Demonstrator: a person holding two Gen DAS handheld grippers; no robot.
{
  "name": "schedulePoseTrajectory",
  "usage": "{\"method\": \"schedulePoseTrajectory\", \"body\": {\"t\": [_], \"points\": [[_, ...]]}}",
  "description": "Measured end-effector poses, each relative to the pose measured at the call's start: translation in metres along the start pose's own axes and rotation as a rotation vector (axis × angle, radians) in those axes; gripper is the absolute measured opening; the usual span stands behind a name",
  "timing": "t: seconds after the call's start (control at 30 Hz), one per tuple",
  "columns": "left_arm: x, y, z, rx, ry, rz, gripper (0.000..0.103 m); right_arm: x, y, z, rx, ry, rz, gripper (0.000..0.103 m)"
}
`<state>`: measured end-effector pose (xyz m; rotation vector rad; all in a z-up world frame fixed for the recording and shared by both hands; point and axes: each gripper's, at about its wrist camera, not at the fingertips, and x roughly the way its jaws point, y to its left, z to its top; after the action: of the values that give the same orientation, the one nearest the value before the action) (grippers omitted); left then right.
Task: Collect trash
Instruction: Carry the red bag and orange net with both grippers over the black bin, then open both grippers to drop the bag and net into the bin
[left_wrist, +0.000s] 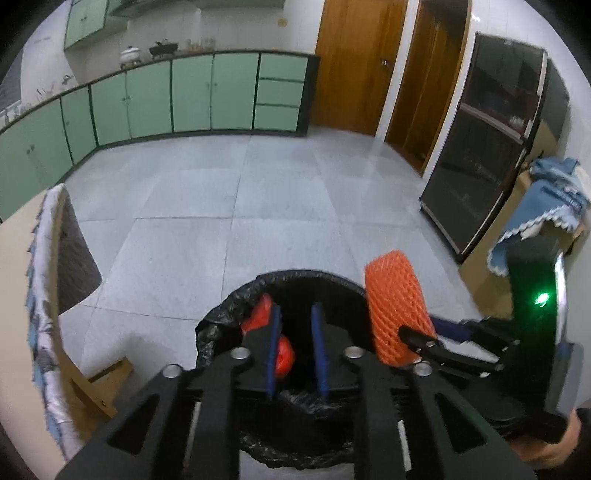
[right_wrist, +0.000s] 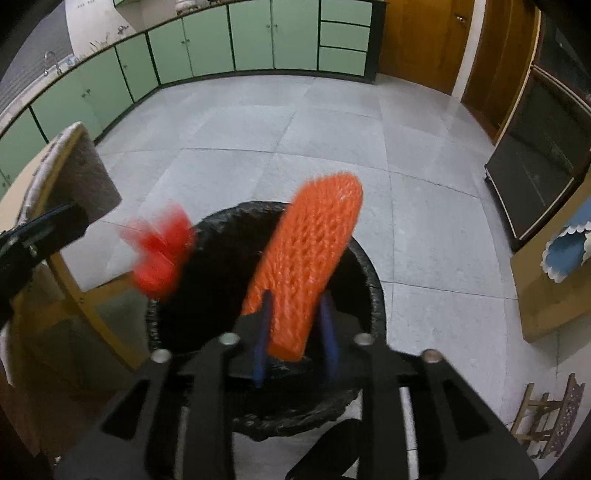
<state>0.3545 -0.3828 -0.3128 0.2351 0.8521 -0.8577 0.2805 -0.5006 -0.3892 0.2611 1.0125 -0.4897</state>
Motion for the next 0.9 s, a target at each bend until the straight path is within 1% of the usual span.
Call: {"method": "schedulePoseTrajectory", "body": {"t": [0.03, 0.07, 0.2, 0.3, 0.33, 0.4, 0.47, 0.5, 0.6, 0.63, 0.67, 0.7, 0.77, 0.9], "points": [[0.006, 0.000, -0.001, -0.007, 0.017, -0.005, 0.024, 0.000, -0.001, 0.000, 0.005, 0.004, 0.005, 0.041], [0.009, 0.000, -0.001, -0.012, 0.022, 0.000, 0.026, 0.001, -0.002, -0.001, 0.009, 0.004, 0.005, 0.043], [0.017, 0.001, -0.002, -0.035, 0.036, -0.002, 0.026, -0.001, -0.007, -0.003, 0.010, 0.003, -0.001, 0.043], [0.005, 0.009, -0.002, -0.036, 0.024, 0.004, 0.027, -0.011, -0.013, -0.001, 0.023, -0.014, 0.004, 0.043], [0.004, 0.003, -0.001, -0.036, 0.019, 0.012, 0.028, -0.017, -0.015, 0.000, 0.026, -0.022, 0.002, 0.043], [-0.009, 0.003, -0.001, -0.040, 0.002, 0.024, 0.034, -0.029, -0.016, -0.001, 0.024, -0.037, 0.001, 0.043], [-0.028, 0.006, -0.001, -0.047, -0.022, 0.056, 0.045, -0.045, -0.015, -0.004, 0.019, -0.061, -0.009, 0.047], [-0.037, 0.008, -0.002, -0.052, -0.034, 0.065, 0.047, -0.054, -0.014, -0.004, 0.019, -0.072, -0.002, 0.048], [-0.084, 0.020, -0.008, -0.091, -0.088, 0.092, 0.054, -0.087, -0.005, -0.006, 0.006, -0.124, 0.009, 0.054], [-0.096, 0.023, -0.011, -0.095, -0.100, 0.107, 0.059, -0.102, 0.000, -0.007, -0.004, -0.149, 0.010, 0.058], [-0.115, 0.026, -0.016, -0.095, -0.118, 0.144, 0.063, -0.113, 0.004, -0.008, -0.009, -0.171, 0.010, 0.062], [-0.135, 0.029, -0.022, -0.093, -0.137, 0.181, 0.064, -0.127, 0.010, -0.010, -0.011, -0.197, 0.026, 0.065], [-0.167, 0.035, -0.035, -0.100, -0.167, 0.233, 0.069, -0.156, 0.029, -0.013, -0.030, -0.244, 0.083, 0.073], [-0.239, 0.058, -0.072, -0.151, -0.231, 0.363, 0.074, -0.201, 0.082, -0.024, -0.142, -0.315, 0.142, 0.073]]}}
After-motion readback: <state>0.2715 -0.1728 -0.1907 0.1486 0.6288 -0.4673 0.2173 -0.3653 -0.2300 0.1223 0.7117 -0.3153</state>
